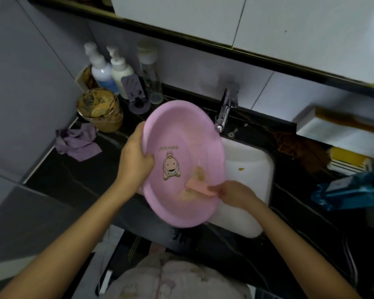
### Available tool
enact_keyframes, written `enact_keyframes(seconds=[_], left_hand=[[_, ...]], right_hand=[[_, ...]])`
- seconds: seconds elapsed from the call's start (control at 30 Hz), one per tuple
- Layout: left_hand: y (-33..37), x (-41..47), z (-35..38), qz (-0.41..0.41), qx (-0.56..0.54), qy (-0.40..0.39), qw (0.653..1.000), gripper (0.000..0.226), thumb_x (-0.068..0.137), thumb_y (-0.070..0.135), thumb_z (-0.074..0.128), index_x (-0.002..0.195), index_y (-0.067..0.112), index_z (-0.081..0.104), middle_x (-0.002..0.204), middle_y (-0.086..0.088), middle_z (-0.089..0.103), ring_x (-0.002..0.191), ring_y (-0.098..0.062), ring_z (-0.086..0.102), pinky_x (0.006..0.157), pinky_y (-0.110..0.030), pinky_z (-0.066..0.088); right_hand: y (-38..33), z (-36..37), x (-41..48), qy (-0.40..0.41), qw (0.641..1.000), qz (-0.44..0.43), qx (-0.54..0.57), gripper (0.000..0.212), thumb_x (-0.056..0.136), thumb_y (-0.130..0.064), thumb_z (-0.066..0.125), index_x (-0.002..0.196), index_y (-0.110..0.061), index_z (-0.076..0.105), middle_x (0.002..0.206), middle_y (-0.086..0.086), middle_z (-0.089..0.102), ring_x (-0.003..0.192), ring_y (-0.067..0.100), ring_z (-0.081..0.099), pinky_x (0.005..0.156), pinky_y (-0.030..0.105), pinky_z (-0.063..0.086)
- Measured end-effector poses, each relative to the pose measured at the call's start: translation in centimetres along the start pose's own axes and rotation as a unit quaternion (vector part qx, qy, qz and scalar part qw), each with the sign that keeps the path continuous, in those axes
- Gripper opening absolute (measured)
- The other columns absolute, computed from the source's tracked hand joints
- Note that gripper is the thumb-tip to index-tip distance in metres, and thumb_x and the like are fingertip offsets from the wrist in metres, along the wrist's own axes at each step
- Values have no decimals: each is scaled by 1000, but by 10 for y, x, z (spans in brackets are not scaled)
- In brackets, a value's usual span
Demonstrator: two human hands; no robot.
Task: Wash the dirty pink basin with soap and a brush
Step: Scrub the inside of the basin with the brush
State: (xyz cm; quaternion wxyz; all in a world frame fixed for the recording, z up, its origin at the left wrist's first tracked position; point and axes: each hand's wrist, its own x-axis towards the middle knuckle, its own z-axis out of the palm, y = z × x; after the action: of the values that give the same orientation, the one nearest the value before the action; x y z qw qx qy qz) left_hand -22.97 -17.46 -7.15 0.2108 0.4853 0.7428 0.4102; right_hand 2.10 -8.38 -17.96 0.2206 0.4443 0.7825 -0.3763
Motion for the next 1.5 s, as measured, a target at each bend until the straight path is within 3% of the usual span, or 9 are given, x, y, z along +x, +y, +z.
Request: enact_keyframes(seconds=[0.23,0.4,0.67,0.8,0.9,1.07,1.23,1.37,1.5], left_hand=[[12,46,-21,47,43,7,998,72,70,-15,48,133,19,49,111,0,60,99,-15,55,78,-30,45],[24,56,-7,100,112,-11,989,75,71,-11,50,135,27,47,111,-5,64,97,-24,60,76,-39,52],[15,65,-6,87,136,3,987,77,74,-11,48,139,29,43,112,-8,64,96,-28,60,71,-36,50],[13,65,-6,110,147,13,983,75,76,-12,47,140,26,42,109,-10,65,92,-27,61,69,-34,49],[12,67,-6,99,154,17,983,75,76,-13,46,141,24,42,113,-12,64,97,-30,60,74,-33,48],[11,72,-6,90,141,-9,986,75,75,-12,47,139,27,45,117,-7,63,103,-26,59,76,-30,46],[11,72,-6,86,143,-15,986,75,77,-13,48,139,28,44,119,-8,62,105,-27,58,78,-32,47],[13,71,-7,77,148,-10,986,74,78,-13,48,140,26,43,122,-10,61,109,-29,57,79,-31,45],[16,69,-7,82,147,-11,986,74,78,-13,48,141,25,42,121,-11,61,108,-30,57,79,-32,46]], right_hand=[[-15,-27,40,242,970,15,-21,50,99,-26,39,146,-38,28,117,13,62,101,30,60,72,32,44],[-26,1,62,159,985,-3,-68,53,98,-31,41,147,-39,23,134,14,52,116,30,54,88,34,44],[-61,70,46,76,979,-66,178,40,101,-28,37,141,-34,39,145,7,43,125,25,47,96,24,38],[-64,69,22,16,960,-117,255,38,100,-25,42,137,-31,46,111,-4,53,87,5,51,73,7,36],[-29,59,19,21,984,-69,161,39,100,-25,41,137,-40,43,112,-4,57,99,13,53,84,22,40],[22,25,31,207,976,55,-35,51,99,-21,37,143,-45,26,115,11,64,98,28,61,77,34,46],[8,56,26,99,994,-47,-8,46,100,-22,37,141,-43,32,115,7,66,98,24,62,79,32,46],[23,31,39,216,974,57,33,46,100,-23,38,141,-43,32,115,10,65,99,27,62,79,33,46],[-16,68,27,106,993,-54,26,46,101,-22,37,142,-41,32,114,10,65,97,25,61,77,29,43]])
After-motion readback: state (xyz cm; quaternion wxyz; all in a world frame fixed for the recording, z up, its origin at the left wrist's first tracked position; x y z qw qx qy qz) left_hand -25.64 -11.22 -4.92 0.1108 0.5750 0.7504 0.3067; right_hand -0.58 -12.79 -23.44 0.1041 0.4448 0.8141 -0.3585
